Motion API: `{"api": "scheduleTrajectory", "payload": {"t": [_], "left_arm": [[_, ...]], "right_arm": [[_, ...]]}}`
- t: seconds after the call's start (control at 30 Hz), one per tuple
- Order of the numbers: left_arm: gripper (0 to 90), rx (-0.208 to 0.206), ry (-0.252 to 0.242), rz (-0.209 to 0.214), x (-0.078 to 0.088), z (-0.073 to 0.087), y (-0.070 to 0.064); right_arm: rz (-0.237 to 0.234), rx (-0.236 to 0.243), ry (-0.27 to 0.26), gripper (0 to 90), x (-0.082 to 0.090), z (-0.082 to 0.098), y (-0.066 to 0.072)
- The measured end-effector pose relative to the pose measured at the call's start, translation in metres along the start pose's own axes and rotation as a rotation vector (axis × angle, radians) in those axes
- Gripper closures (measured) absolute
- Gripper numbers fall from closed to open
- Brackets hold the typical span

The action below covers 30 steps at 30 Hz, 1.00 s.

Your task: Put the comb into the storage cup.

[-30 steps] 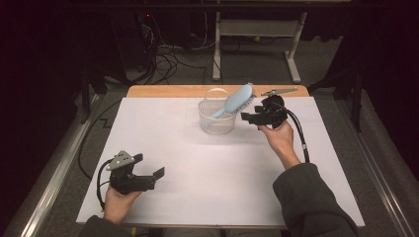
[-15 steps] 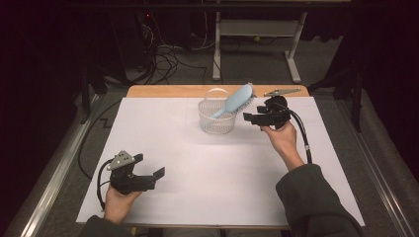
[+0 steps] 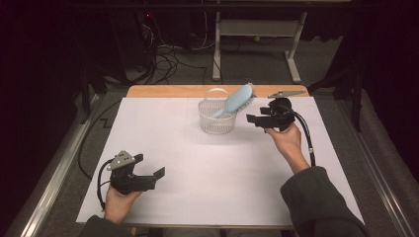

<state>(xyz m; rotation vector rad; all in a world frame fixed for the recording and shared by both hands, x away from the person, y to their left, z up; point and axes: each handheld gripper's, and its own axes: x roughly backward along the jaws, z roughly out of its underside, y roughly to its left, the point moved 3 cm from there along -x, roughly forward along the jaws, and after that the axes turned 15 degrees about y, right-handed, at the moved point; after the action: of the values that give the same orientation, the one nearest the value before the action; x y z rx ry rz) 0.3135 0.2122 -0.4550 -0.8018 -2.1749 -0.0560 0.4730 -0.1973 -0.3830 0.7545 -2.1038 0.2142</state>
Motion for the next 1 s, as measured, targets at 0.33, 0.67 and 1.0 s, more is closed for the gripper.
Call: {"api": "scheduleTrajectory", "payload": {"t": [0.33, 0.67, 1.0], "left_arm": [[0.0, -0.001, 0.003, -0.001, 0.0, 0.0, 0.0], [0.0, -0.001, 0.003, -0.001, 0.0, 0.0, 0.0], [0.0, -0.001, 0.004, -0.002, 0.0, 0.0, 0.0]], "right_arm": [[-0.008, 0.004, -0.006, 32.3, 0.003, 0.006, -0.001], [-0.009, 0.004, -0.012, 32.0, 0.006, 0.013, -0.003], [-0.012, -0.002, -0.016, 32.0, 0.006, 0.019, -0.006]]}}
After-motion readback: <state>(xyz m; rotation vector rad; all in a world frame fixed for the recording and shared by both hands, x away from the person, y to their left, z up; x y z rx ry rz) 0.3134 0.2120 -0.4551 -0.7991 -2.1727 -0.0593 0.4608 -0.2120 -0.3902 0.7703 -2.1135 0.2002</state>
